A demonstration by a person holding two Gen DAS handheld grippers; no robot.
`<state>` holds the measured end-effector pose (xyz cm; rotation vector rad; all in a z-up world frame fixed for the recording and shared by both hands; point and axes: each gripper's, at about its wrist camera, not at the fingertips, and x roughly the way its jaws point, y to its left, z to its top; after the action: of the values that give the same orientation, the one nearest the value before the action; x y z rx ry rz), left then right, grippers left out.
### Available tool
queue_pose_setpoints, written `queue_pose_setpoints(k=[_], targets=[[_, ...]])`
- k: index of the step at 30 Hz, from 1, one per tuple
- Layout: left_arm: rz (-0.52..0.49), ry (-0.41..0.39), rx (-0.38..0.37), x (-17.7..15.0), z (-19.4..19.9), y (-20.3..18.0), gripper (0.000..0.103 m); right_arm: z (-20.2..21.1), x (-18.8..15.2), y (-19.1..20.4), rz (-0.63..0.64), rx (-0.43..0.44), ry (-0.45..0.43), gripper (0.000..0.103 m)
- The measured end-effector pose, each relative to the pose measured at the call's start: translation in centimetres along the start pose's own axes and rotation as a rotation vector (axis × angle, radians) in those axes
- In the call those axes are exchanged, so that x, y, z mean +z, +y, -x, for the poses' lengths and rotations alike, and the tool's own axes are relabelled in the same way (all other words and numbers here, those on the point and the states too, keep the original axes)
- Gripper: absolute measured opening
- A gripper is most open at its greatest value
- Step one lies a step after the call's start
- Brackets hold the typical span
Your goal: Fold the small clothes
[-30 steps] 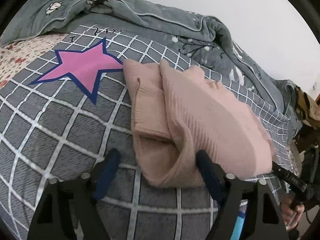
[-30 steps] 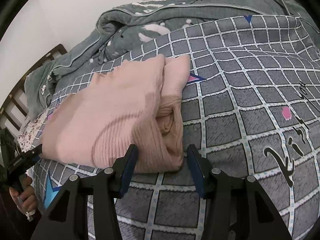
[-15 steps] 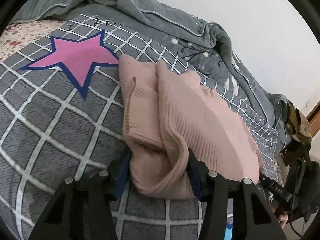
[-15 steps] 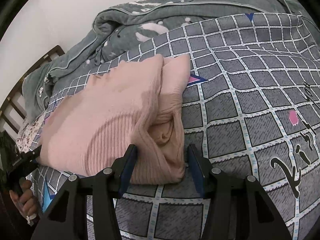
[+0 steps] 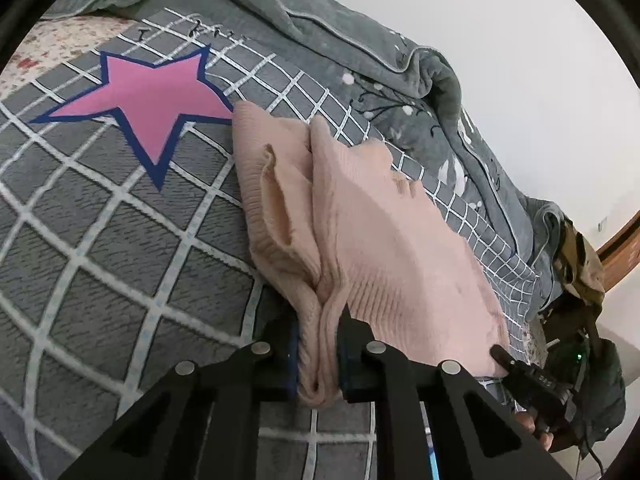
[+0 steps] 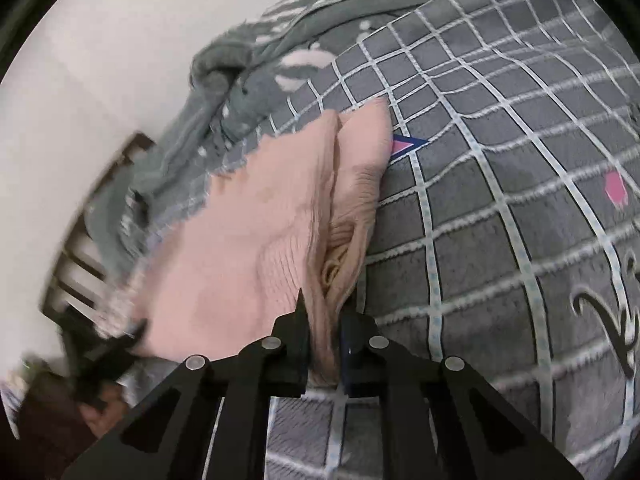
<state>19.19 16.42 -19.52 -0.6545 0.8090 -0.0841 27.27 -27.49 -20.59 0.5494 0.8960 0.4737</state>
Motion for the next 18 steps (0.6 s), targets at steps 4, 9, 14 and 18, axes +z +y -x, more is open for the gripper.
queue_pose_setpoints(k=[4,9,14,18], targets=[[0.020,0.004,-0.004,-0.8,1.5,0.1,0.013,1.9,-1.5,1.3,0.023,0.009,-0.020,0.011],[0.024,0.011,-0.008,-2.7,3.8,-0.1,0.013,5.0,-3.3,2.0,0.031,0.035,-0.030,0.011],[0.011,0.021,-0.006,-5.4,6.2,-0.5,0.013,8.0,-6.0,2.2,0.062,0.014,-0.028,0.011],[-0.023,0.031,0.002,-7.5,8.1,-1.2,0.013,10.4,-8.3,1.8,0.062,-0.001,-0.018,0.011]])
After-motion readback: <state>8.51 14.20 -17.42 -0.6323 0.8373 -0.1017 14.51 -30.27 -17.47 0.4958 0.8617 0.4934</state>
